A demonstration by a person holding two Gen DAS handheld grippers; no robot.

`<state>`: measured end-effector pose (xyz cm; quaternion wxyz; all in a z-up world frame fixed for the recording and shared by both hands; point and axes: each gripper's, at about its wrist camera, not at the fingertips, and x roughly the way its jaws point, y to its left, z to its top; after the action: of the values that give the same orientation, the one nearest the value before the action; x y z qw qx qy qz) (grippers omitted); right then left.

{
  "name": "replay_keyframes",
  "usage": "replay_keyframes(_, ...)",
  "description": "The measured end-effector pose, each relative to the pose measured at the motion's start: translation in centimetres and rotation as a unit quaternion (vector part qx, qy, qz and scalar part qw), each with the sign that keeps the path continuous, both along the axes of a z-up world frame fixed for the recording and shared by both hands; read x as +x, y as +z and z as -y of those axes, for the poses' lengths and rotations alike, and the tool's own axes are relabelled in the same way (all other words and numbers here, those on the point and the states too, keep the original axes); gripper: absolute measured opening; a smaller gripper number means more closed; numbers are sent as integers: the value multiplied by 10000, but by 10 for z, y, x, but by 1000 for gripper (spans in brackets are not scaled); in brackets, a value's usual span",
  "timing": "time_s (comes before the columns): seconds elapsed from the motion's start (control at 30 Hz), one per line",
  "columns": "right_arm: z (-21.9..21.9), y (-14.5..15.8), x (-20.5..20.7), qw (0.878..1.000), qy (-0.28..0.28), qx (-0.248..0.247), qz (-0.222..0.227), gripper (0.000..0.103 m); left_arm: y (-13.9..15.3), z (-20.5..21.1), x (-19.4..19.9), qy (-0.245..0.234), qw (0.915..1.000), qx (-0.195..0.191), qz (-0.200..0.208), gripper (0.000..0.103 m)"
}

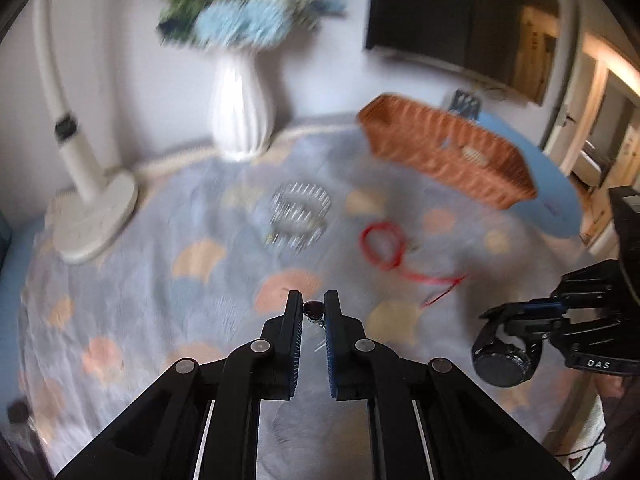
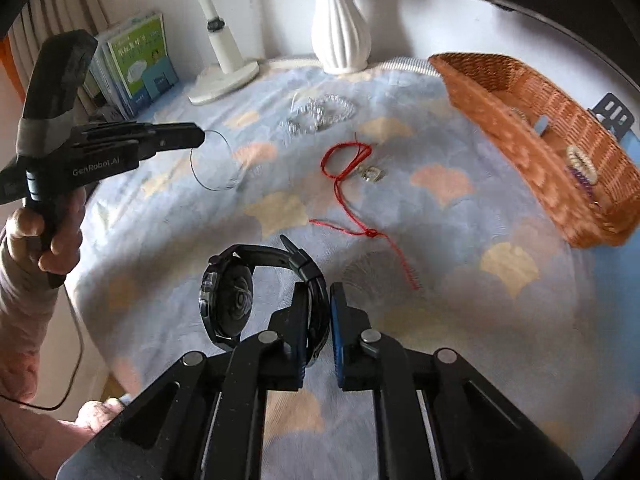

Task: Organize jewelry
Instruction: 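Carry the hoop and watch over the wicker basket and open both tools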

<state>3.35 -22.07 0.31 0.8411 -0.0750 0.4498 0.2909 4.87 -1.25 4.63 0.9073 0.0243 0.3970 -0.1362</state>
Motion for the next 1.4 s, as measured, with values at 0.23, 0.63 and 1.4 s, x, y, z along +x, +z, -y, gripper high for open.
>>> replay_keyframes(0.23, 52, 52, 8, 9962, -543, 507, 448, 12, 70, 32, 18, -584, 9970, -181, 483, 10)
replay_keyframes(0.63, 165, 107, 86, 9656, -2279, 915, 860, 13, 121, 130, 117, -1596, 9835, -677, 512, 10)
replay_keyframes(1.4, 172, 44, 245, 9430, -3303, 352, -221, 23, 16, 191, 251, -1520, 9820, -1103, -225, 36)
